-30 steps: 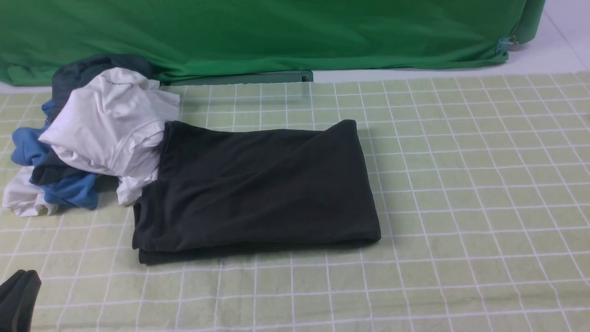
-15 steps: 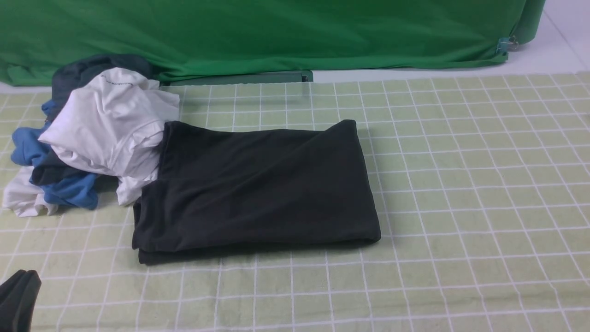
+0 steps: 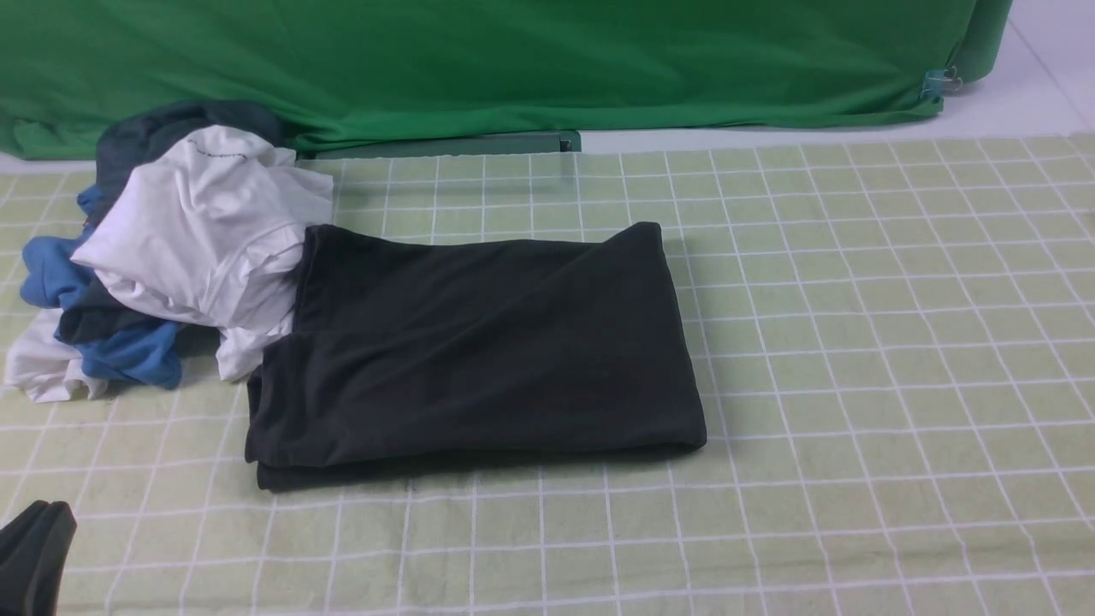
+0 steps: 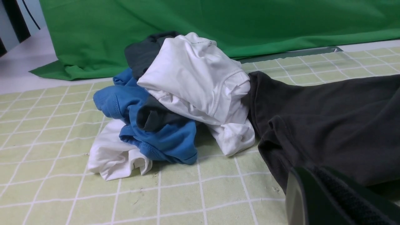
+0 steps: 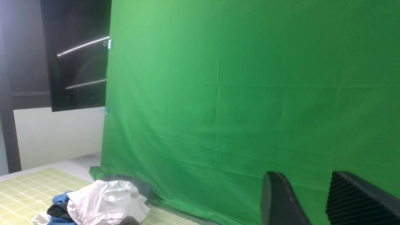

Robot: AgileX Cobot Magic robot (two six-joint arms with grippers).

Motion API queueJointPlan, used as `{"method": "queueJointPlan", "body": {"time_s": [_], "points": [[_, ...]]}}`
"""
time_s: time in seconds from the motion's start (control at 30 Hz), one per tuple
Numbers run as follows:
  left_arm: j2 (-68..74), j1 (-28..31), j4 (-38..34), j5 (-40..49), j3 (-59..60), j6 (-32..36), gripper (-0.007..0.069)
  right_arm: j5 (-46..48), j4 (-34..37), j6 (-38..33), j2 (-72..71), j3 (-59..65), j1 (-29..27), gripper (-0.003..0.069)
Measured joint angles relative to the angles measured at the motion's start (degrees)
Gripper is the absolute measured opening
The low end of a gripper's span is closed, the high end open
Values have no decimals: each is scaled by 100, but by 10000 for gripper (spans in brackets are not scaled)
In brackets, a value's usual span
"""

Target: Fold a long-sleeved shirt over a green coffee tablecloth.

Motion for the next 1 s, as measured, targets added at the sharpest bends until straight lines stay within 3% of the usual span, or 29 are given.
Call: {"method": "queueJointPlan", "body": {"time_s": [0.3, 0.6, 0.73, 0.87, 1.0], "points": [[0, 2, 183, 0, 0, 0, 13, -38, 0, -350, -32, 92, -157, 239], [0, 2, 188, 0, 0, 14, 13, -64, 0, -804, -32, 1125, -1907, 239], [0, 2, 188, 0, 0, 39, 13, -125, 0, -764, -69, 2060, -2968, 239], [0, 2, 188, 0, 0, 43, 13, -393, 6, -758, -226, 2954, -3460, 240], [0, 2, 188, 0, 0, 43, 13, -761, 11, -705, -581, 3739, -3582, 240]]}}
